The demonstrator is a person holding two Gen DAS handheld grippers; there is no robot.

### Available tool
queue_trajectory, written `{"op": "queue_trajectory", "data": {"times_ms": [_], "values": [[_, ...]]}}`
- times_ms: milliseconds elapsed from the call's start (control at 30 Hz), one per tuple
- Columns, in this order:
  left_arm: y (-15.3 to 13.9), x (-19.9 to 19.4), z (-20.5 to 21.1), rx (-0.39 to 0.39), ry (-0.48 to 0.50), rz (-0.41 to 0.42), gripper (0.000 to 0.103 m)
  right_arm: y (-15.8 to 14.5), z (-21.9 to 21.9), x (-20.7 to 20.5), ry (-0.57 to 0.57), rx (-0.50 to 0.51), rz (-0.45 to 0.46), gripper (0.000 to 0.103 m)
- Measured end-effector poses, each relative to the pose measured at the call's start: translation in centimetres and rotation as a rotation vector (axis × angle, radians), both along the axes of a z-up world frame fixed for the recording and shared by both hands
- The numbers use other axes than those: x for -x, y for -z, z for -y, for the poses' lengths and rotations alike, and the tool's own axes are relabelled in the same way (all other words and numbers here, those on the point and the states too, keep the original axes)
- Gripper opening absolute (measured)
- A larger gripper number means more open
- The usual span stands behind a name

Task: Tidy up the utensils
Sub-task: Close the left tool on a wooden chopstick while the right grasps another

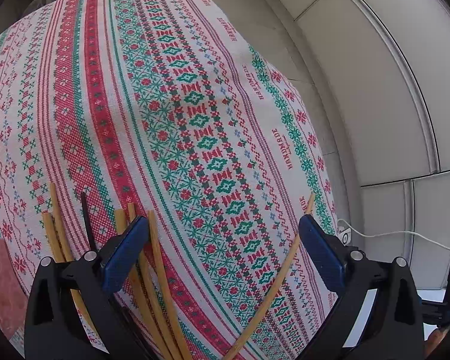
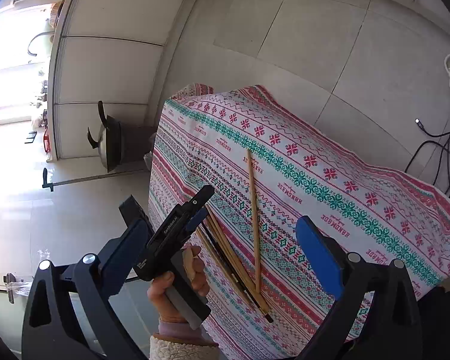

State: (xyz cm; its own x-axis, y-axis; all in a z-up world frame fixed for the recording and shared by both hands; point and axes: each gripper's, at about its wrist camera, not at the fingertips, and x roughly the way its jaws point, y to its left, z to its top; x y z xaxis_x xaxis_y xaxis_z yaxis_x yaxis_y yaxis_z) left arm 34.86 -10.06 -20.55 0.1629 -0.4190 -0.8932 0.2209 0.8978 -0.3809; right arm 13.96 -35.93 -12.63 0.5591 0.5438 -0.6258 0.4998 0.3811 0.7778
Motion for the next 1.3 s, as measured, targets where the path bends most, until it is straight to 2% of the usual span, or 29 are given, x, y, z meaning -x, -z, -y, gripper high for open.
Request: {"op": "queue_trajectory", "data": {"times_ms": [67,133,233,300,333,433,467,500,567,633,700,733,800,900,1133,1233,1267,1300], "values": [[0.1,0.2,0.4,-0.021,0.005,0.011,0.096,0.1,-0.1,-0.1,-0.005,0.012,-0.007,0.096],[0.3,0.6,1.3,-0.076,0.026,0.024,0.095,0.3,0.0,-0.1,-0.002,0.013,-0.018,0.096],[0.4,1.5,3.1,-0.234,0.021,0.061,0.076,0.7,0.2,0.1,0.014,0.006,-0.031,0.096],[0.7,2.3,4.8,-0.333,0.017,0.094,0.059,0.8,0.4,0.1,0.021,0.005,-0.038,0.096],[0.5,3.0,5.5,-0.372,0.016,0.113,0.057,1.0,0.4,0.2,0.021,0.005,-0.042,0.096],[0.4,3.9,6.4,-0.382,0.013,0.146,0.053,1.4,0.4,-0.1,0.012,0.011,-0.056,0.096],[0.3,4.3,6.7,-0.373,0.021,0.156,0.043,1.5,0.3,-0.2,0.007,0.024,-0.063,0.096],[0.1,4.7,7.1,-0.375,0.029,0.174,0.026,1.6,0.1,-0.5,0.006,0.038,-0.07,0.096],[-0.4,5.3,7.3,-0.377,0.041,0.18,0.005,1.8,-0.1,-0.7,0.003,0.06,-0.081,0.096],[-0.7,6.0,7.4,-0.369,0.034,0.194,0.004,2.4,-0.5,-1.1,-0.007,0.066,-0.099,0.096],[-1.2,7.2,6.9,-0.309,0.031,0.2,0.004,3.2,-1.0,-1.5,-0.024,0.059,-0.121,0.096],[-1.6,7.9,6.5,-0.304,0.024,0.213,0.004,3.5,-1.2,-1.8,-0.034,0.066,-0.132,0.096],[-2.8,9.3,5.6,-0.286,0.027,0.252,0.004,4.2,-1.8,-2.8,-0.041,0.116,-0.157,0.096],[-5.9,12.2,3.8,-0.226,0.037,0.31,0.004,5.2,-2.6,-4.5,-0.051,0.208,-0.198,0.096],[-12.8,19.7,-1.0,-0.156,0.025,0.488,0.004,6.6,-4.8,-8.8,-0.136,0.385,-0.219,0.095],[-15.5,22.7,-2.8,-0.135,0.022,0.575,0.004,7.4,-5.6,-10.1,-0.169,0.435,-0.229,0.088],[-16.3,23.3,-3.1,-0.121,0.021,0.6,0.004,7.7,-6.1,-10.4,-0.181,0.443,-0.245,0.08],[-17.1,24.6,-3.5,-0.105,0.014,0.629,0.004,7.3,-6.8,-10.6,-0.174,0.499,-0.241,0.076]]}}
